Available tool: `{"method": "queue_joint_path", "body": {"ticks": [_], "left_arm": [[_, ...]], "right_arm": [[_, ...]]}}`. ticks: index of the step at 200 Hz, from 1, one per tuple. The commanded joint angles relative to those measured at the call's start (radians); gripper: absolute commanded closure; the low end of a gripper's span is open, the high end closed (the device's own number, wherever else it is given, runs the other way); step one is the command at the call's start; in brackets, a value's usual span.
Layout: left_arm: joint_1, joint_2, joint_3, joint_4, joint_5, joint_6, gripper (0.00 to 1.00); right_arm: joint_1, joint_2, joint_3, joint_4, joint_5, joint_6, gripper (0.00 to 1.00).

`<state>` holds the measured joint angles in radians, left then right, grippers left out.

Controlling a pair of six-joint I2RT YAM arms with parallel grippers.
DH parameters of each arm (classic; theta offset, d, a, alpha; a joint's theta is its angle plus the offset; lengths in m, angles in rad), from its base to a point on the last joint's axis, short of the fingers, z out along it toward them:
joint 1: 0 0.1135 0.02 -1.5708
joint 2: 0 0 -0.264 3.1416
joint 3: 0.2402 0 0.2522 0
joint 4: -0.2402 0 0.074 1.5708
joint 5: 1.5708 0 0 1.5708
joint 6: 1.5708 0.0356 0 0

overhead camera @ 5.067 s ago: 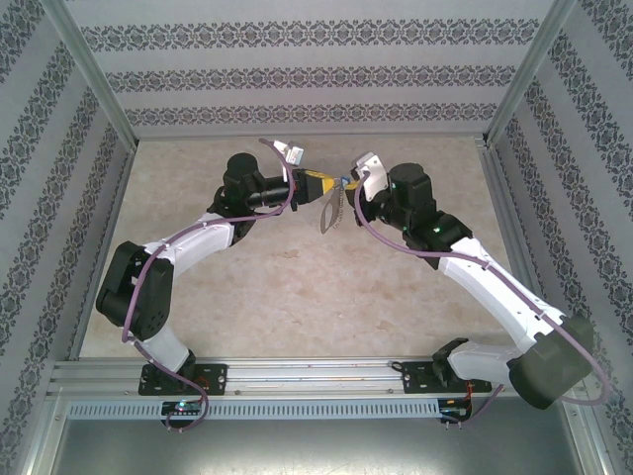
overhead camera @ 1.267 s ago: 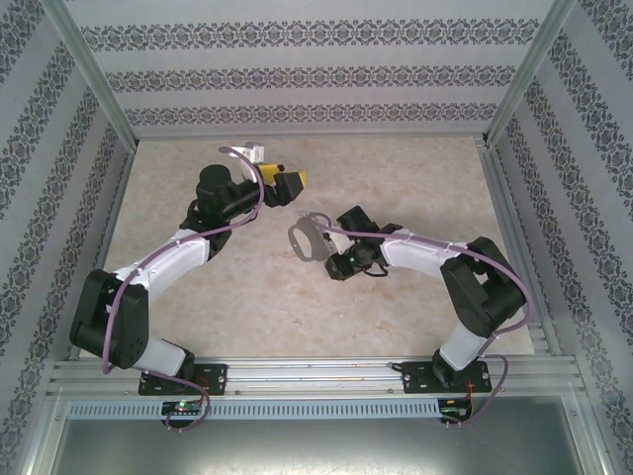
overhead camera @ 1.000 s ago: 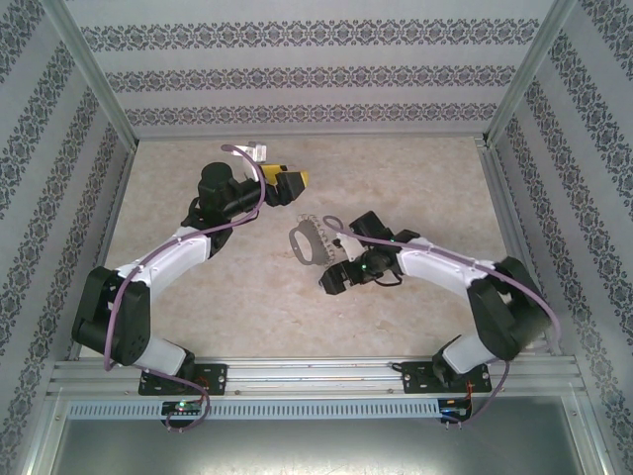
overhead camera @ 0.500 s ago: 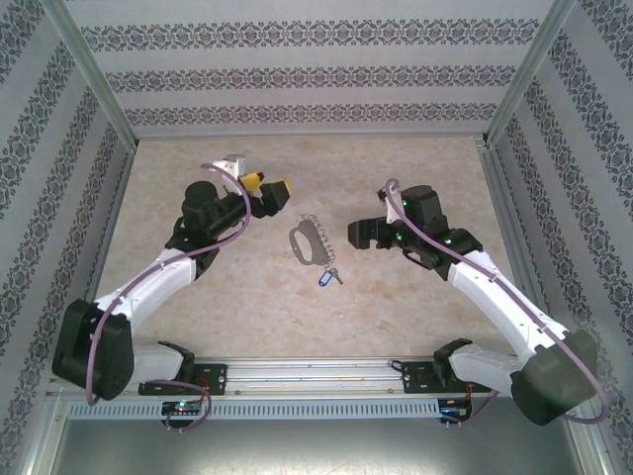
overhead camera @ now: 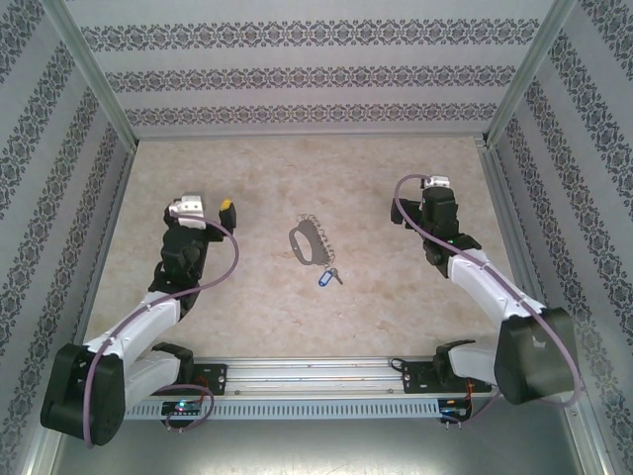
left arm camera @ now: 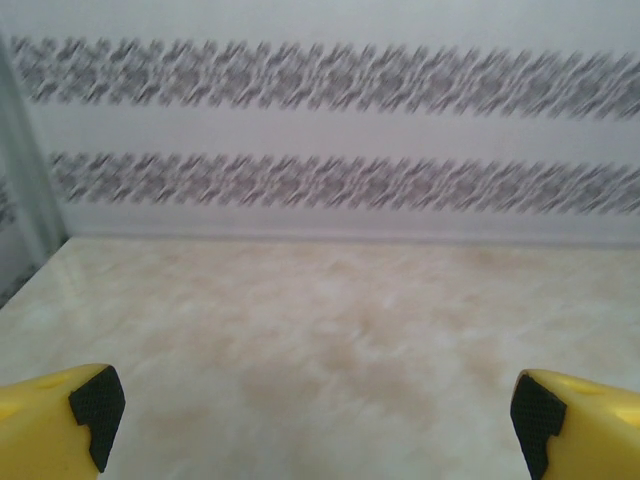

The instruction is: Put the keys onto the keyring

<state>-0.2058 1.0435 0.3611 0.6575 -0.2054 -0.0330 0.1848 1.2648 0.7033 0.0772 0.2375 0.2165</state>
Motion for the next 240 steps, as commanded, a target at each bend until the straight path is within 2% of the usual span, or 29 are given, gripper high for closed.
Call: {"method": "queue_joint_path", "body": {"ticks": [1, 15, 24, 54, 80, 94, 112, 139, 159, 170, 193, 205, 217, 240], "left_arm": [[0.015, 0.038, -0.044, 0.107, -0.113, 0.085, 0.0], [0.017, 0.093, -0.058, 0.134, -0.112, 0.087, 0.0], [0.017, 0.134, -0.065, 0.153, -0.114, 0.083, 0.0], [0.025, 0.26, -0.095, 0.258, -0.111, 0.099, 0.0], [0.04, 0.344, -0.106, 0.358, -0.081, 0.117, 0.0], [0.057, 0.376, -0.1, 0.38, -0.04, 0.121, 0.0], [0.083, 0.466, -0.117, 0.499, 0.015, 0.117, 0.0], [0.115, 0.596, -0.134, 0.67, 0.052, 0.1, 0.0], [0.128, 0.546, -0.099, 0.519, 0.096, 0.085, 0.0], [0.129, 0.561, -0.077, 0.507, 0.104, 0.099, 0.0], [0.157, 0.549, -0.011, 0.36, 0.15, 0.076, 0.0], [0.185, 0.542, 0.026, 0.273, 0.184, 0.046, 0.0], [0.214, 0.545, 0.033, 0.265, 0.231, 0.029, 0.0], [0.216, 0.543, 0.033, 0.262, 0.231, 0.028, 0.0]], "right_arm": [[-0.027, 0.04, -0.052, 0.182, 0.128, -0.045, 0.02], [-0.037, 0.078, -0.074, 0.238, 0.175, -0.075, 0.02], [-0.041, 0.094, -0.066, 0.215, 0.194, -0.106, 0.02], [-0.057, 0.15, -0.175, 0.462, 0.238, -0.176, 0.02], [-0.094, 0.195, -0.268, 0.688, 0.134, -0.159, 0.02], [-0.097, 0.196, -0.266, 0.679, 0.065, -0.179, 0.02], [-0.108, 0.187, -0.302, 0.734, 0.011, -0.182, 0.02], [-0.115, 0.288, -0.438, 1.094, -0.029, -0.196, 0.02], [-0.113, 0.233, -0.399, 0.928, -0.065, -0.208, 0.02], [-0.113, 0.262, -0.372, 0.929, -0.06, -0.205, 0.02], [-0.141, 0.245, -0.321, 0.817, -0.089, -0.175, 0.02], [-0.156, 0.25, -0.324, 0.832, -0.118, -0.169, 0.02], [-0.155, 0.246, -0.321, 0.82, -0.117, -0.169, 0.02], [-0.155, 0.247, -0.322, 0.823, -0.116, -0.172, 0.02]]}}
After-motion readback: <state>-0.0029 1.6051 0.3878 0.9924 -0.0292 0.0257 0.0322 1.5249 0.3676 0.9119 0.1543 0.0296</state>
